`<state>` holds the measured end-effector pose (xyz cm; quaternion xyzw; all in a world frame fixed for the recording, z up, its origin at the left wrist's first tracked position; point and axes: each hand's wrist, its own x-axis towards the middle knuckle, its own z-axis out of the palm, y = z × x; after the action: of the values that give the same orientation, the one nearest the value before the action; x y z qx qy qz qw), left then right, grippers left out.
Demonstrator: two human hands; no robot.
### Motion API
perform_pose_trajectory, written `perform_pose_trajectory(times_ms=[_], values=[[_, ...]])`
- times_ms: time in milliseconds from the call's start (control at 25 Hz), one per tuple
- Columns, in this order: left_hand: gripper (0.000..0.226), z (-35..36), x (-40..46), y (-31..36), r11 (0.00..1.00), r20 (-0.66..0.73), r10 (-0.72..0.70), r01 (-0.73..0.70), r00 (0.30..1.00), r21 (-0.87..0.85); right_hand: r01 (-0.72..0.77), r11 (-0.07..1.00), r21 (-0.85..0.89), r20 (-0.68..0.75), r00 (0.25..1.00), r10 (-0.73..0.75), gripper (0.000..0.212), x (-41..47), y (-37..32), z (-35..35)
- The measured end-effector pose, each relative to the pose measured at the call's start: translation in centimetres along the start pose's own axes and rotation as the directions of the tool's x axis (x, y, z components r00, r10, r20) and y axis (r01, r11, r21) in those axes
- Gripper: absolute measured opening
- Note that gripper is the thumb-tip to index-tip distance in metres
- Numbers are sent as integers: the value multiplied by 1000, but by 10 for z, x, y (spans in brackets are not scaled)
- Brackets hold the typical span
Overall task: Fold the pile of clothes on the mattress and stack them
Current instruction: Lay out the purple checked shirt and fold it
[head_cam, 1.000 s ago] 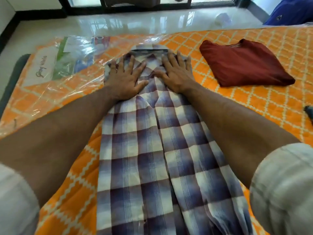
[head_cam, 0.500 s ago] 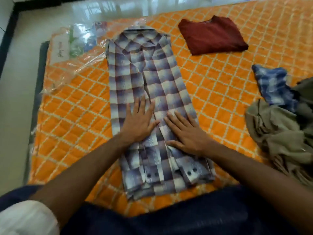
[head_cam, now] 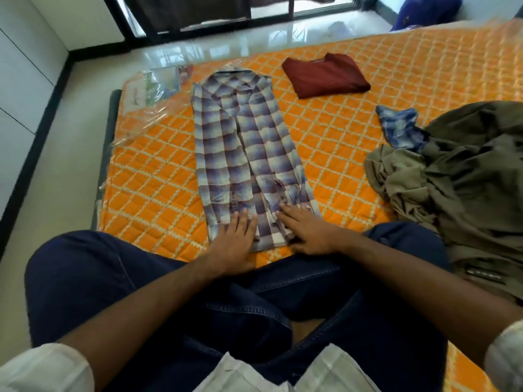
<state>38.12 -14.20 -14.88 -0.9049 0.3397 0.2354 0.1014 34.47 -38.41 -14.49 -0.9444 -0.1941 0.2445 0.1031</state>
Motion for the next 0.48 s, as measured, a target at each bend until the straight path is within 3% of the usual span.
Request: perform_pose_trajectory(times_ms=[200, 360, 480], values=[[87, 5, -6, 3, 967, -77, -136, 149, 988, 208, -150, 928, -342, -28, 988, 149, 101, 13, -8, 12], [57, 8, 6, 10, 949, -159, -136, 175, 978, 264, -202, 886, -417, -150, 977, 152, 74, 22, -17, 17], [39, 3, 15, 3, 918, -174, -41, 106, 984, 383, -229, 869, -439, -241, 962, 131, 62, 25, -20, 15]])
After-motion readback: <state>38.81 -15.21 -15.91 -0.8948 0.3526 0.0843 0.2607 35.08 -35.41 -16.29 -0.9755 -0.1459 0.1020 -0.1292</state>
